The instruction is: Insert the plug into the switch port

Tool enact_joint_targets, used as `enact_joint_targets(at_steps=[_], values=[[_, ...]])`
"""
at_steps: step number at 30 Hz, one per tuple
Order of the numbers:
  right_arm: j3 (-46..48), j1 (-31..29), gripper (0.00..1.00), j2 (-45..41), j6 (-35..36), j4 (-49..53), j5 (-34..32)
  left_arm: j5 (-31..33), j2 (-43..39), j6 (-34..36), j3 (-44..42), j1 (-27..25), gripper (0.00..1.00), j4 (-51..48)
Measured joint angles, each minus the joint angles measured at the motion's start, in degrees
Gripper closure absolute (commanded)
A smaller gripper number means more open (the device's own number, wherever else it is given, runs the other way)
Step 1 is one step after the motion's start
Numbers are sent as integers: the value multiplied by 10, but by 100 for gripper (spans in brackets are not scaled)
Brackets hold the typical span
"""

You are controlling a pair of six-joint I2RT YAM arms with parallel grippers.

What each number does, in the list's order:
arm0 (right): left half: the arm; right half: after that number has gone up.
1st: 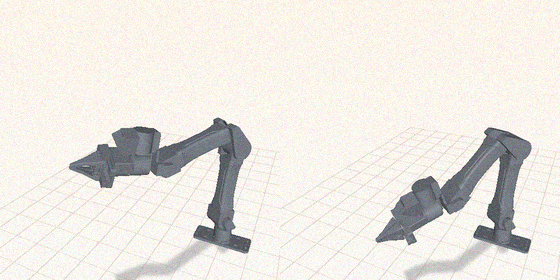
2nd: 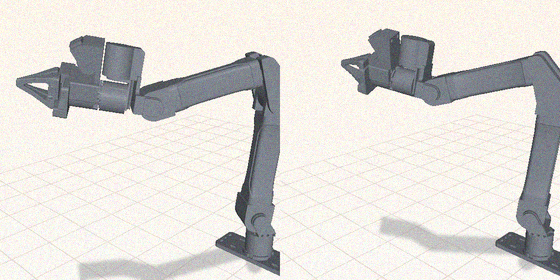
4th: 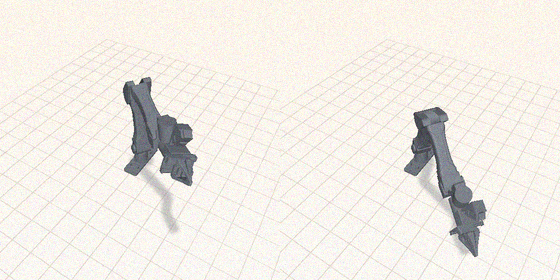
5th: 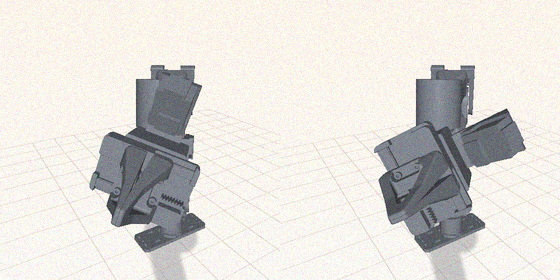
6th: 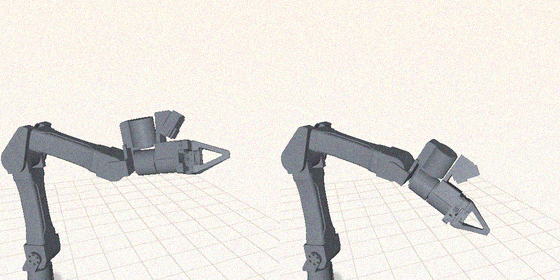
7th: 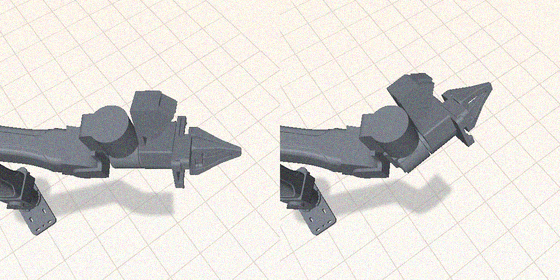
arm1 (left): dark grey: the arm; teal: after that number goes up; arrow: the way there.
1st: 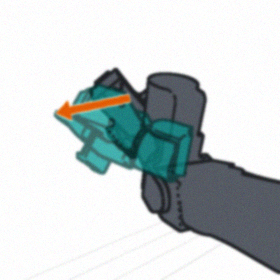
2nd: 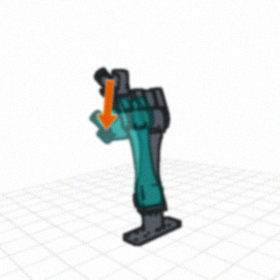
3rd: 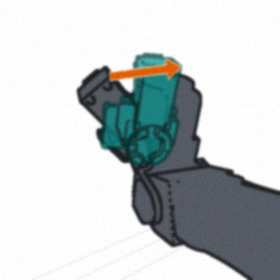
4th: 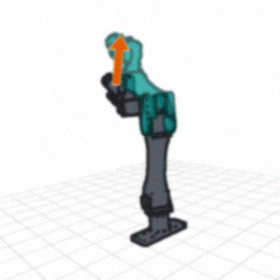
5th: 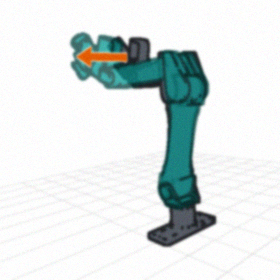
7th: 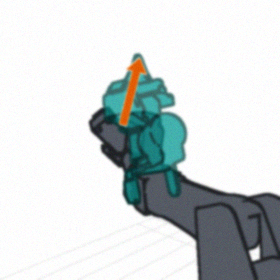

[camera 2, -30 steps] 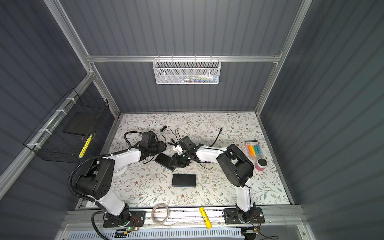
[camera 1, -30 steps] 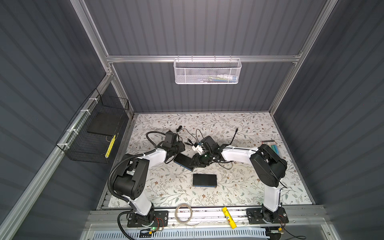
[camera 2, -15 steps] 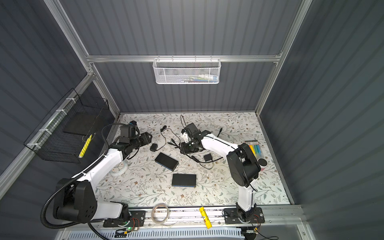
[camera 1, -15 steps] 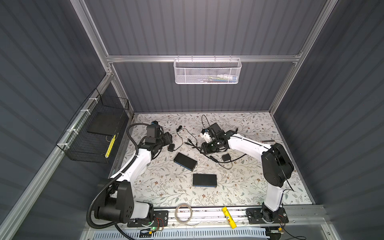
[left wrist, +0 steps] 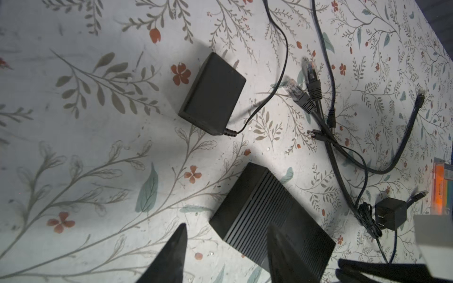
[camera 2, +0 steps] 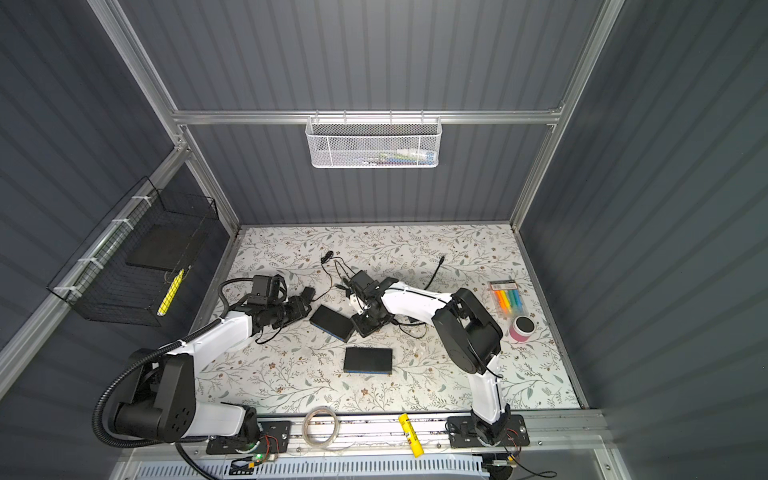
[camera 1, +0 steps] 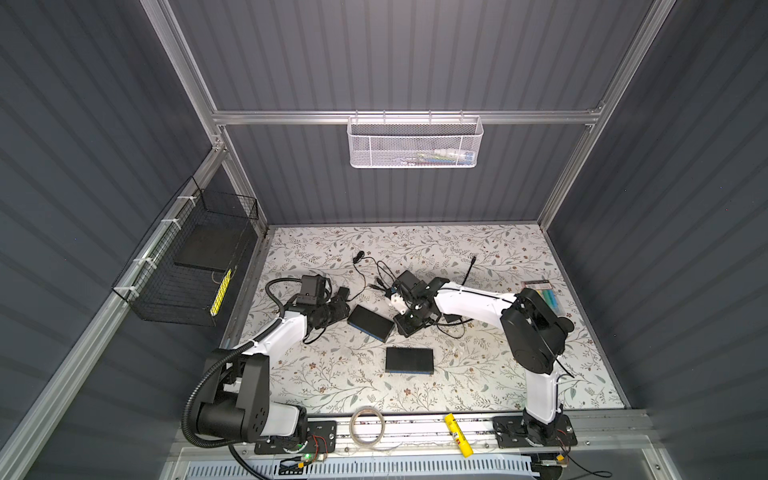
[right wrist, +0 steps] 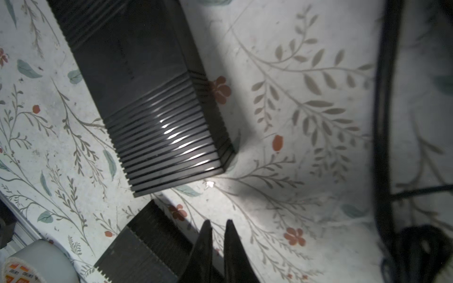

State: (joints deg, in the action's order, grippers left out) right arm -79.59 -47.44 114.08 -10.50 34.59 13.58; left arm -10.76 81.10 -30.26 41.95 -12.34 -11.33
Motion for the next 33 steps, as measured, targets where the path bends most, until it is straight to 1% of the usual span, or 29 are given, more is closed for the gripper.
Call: enact_joint_targets(at_steps=[5,7,12,16,18,20,22,24,27,29,33], values=[[-19,-18,90,32,-13,-3,22,-4,8,-9,0,-1,48,14],[-29,-22,90,39,-21,-3,42,-1,8,-10,0,-1,47,17],[-60,-30,85,43,-51,-23,113,21,3,-10,2,3,43,15],[-77,-23,83,42,-62,-40,149,30,-6,-8,14,20,42,12],[-77,-7,81,35,-64,-43,155,35,-12,-3,23,32,42,8],[-77,18,78,26,-56,-37,144,39,-19,3,31,42,42,2],[-78,52,75,12,-36,-24,114,46,-27,10,38,48,41,-5],[-100,85,71,8,-9,2,71,50,-35,19,46,52,40,-10],[-156,128,64,20,37,36,7,45,-43,35,54,52,37,-13],[-193,144,62,36,67,49,-22,23,-44,48,56,52,36,-13],[-250,151,60,84,111,73,-47,-20,-44,67,57,52,35,-14]])
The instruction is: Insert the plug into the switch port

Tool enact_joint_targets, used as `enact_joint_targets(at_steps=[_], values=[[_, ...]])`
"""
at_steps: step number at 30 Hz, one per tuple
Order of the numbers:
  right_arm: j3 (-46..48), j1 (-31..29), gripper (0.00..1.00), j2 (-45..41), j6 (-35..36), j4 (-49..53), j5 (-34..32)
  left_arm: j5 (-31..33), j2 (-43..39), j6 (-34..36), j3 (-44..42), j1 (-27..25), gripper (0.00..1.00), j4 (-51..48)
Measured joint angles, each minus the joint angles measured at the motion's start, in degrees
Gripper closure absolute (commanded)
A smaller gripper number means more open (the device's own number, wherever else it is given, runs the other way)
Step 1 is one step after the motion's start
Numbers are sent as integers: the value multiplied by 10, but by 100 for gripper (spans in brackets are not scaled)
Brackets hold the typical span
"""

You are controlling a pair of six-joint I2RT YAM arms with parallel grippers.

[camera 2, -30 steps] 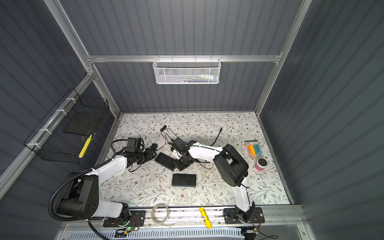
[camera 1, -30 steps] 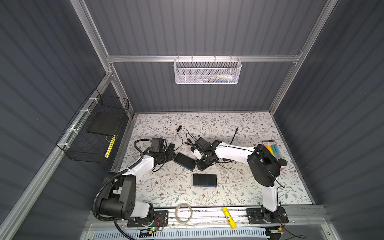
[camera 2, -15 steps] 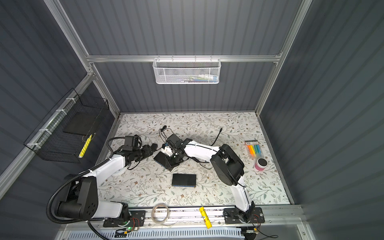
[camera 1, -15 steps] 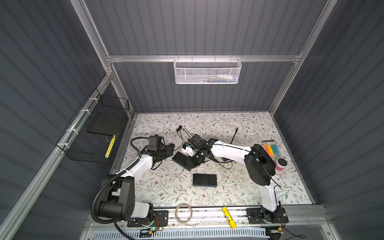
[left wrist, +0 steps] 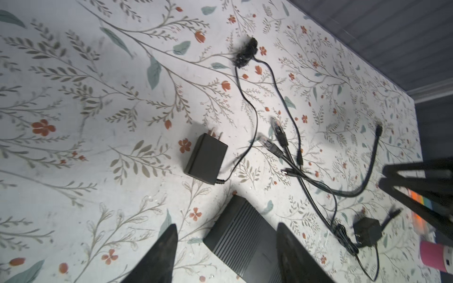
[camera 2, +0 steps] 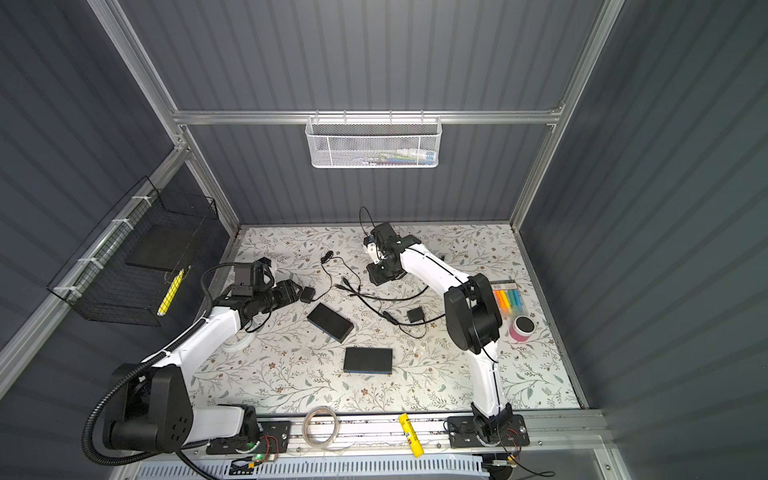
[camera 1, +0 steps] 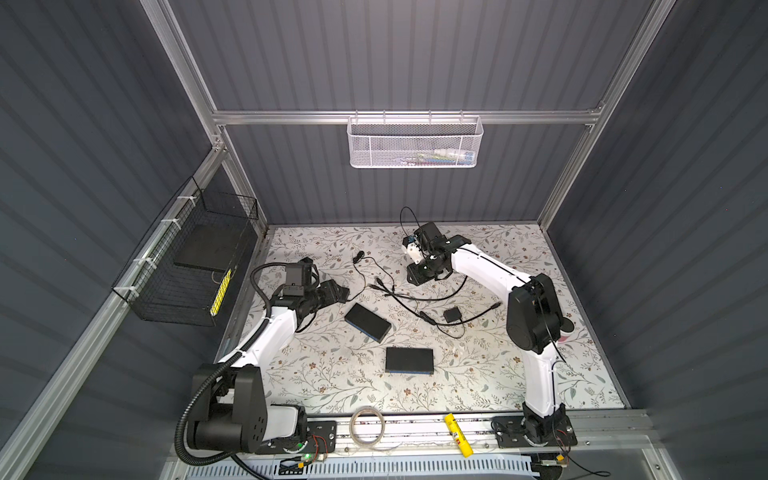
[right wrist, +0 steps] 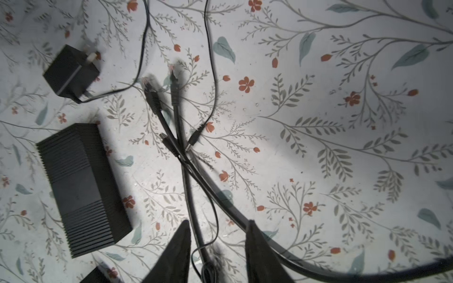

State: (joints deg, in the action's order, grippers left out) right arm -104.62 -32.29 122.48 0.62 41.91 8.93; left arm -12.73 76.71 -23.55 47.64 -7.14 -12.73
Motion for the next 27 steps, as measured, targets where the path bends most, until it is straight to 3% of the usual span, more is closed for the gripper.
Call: enact_joint_targets(at_steps=[9,17,27], values=[[-30,0,56,75,32,38,-3,-14,0,23,5,0,35,-8],[-111,-4,59,108,-86,-22,38,-12,8,22,16,0,35,-9],[-174,-41,67,196,-172,-34,5,-6,5,22,19,12,35,-17]])
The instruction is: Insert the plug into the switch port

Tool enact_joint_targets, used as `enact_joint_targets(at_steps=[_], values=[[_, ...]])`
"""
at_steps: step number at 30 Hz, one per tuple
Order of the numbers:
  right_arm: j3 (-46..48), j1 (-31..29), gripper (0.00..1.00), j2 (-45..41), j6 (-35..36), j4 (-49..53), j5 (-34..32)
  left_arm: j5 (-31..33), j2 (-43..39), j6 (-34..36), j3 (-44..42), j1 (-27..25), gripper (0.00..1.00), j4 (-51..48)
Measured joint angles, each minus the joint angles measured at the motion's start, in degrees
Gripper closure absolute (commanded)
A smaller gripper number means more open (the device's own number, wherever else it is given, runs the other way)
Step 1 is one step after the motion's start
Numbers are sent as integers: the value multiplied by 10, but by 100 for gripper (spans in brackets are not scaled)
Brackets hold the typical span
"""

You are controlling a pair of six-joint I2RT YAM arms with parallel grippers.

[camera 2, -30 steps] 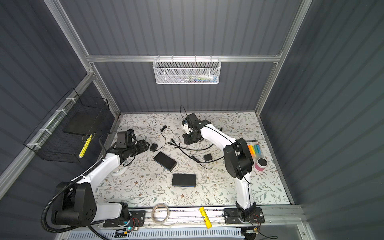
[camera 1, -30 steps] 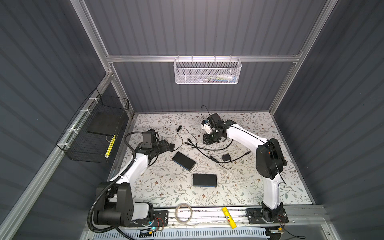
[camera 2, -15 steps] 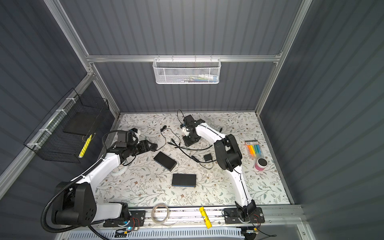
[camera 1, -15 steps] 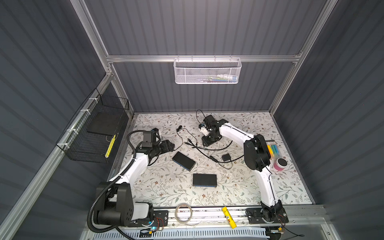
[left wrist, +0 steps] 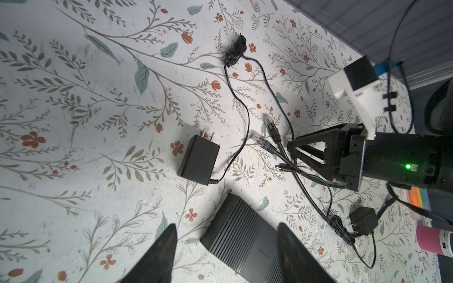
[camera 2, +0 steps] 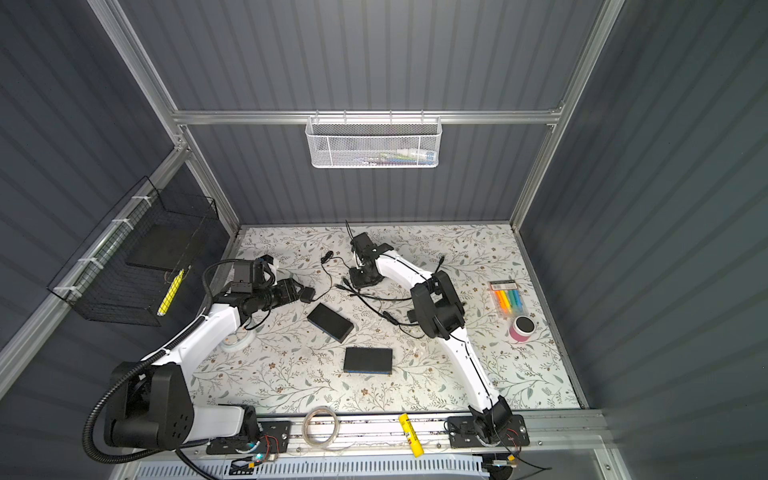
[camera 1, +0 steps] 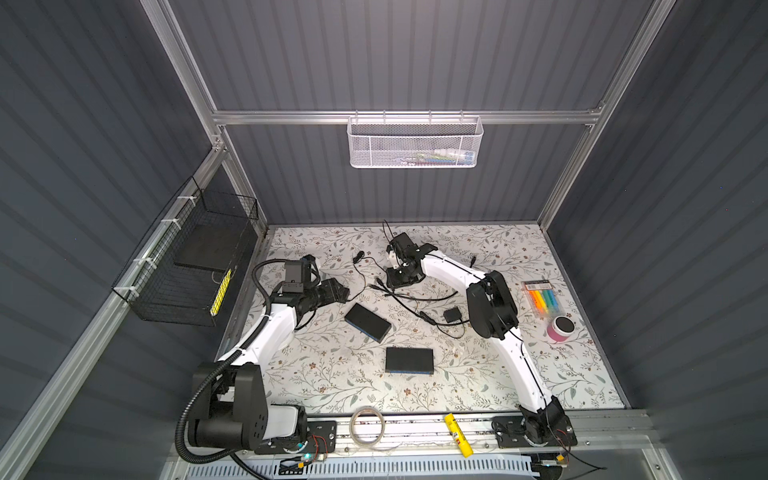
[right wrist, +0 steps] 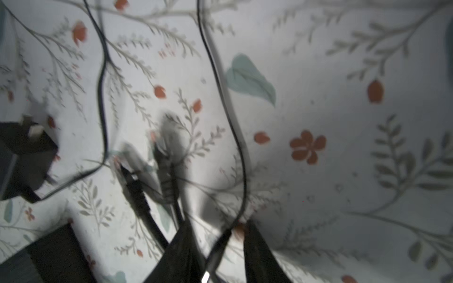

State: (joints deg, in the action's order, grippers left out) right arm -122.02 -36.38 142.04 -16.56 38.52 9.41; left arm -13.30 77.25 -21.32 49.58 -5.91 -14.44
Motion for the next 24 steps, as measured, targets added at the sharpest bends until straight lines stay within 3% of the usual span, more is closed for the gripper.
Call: enact_joint_targets(at_steps=[15,20,24], values=[[-10,-24,86,13,-48,12,-84,-1,-19,-1,-6,12,35,-6],[6,-30,100,5,-61,1,-101,-3,-21,-3,-14,11,36,-5],[38,-29,100,-13,-71,-11,-94,-7,-21,-3,-20,12,36,-5]])
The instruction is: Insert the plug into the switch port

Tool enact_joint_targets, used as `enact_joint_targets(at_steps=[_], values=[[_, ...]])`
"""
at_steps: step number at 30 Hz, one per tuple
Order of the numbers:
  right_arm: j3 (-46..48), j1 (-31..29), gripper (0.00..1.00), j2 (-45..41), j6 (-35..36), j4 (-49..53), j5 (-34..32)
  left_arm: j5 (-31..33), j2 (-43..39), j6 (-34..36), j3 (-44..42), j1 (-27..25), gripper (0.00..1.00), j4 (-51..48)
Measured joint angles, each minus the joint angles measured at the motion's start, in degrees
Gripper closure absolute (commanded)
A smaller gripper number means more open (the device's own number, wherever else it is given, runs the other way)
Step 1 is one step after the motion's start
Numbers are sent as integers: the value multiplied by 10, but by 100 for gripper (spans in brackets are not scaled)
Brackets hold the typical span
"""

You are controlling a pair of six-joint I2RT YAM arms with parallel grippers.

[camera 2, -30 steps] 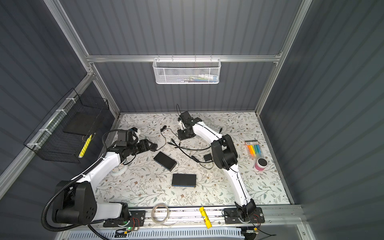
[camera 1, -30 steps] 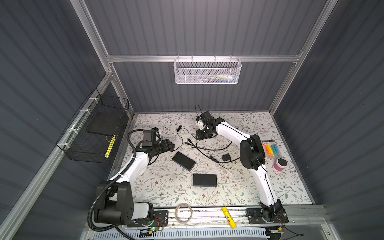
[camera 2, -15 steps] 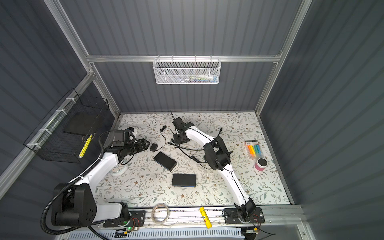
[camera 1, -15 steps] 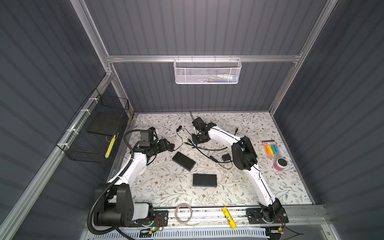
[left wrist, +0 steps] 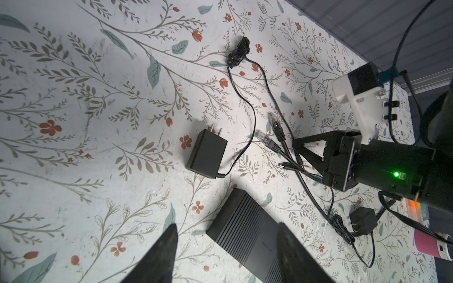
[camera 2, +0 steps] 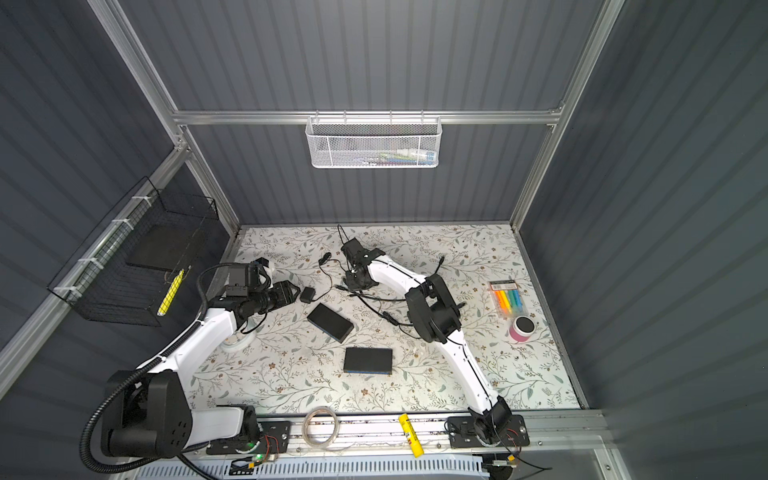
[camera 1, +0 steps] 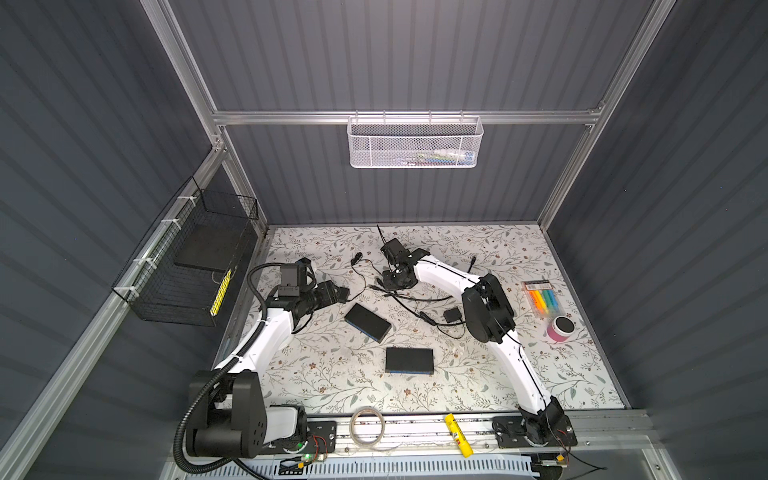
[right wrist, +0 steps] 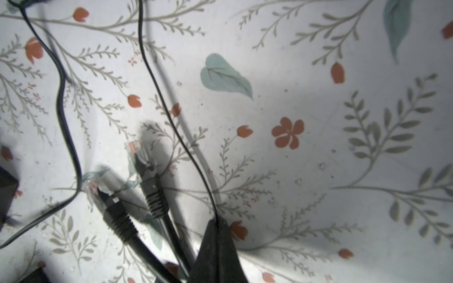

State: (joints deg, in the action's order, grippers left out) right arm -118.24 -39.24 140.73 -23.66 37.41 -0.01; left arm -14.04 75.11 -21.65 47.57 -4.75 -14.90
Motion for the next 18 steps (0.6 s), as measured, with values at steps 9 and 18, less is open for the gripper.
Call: enact_joint_targets(at_steps=[9,18], values=[[34,31,100,-69,-11,5,43,-9,-1,-6,-4,0,37,9],[43,29,72,-139,20,20,54,-26,-1,-15,-8,0,37,26]])
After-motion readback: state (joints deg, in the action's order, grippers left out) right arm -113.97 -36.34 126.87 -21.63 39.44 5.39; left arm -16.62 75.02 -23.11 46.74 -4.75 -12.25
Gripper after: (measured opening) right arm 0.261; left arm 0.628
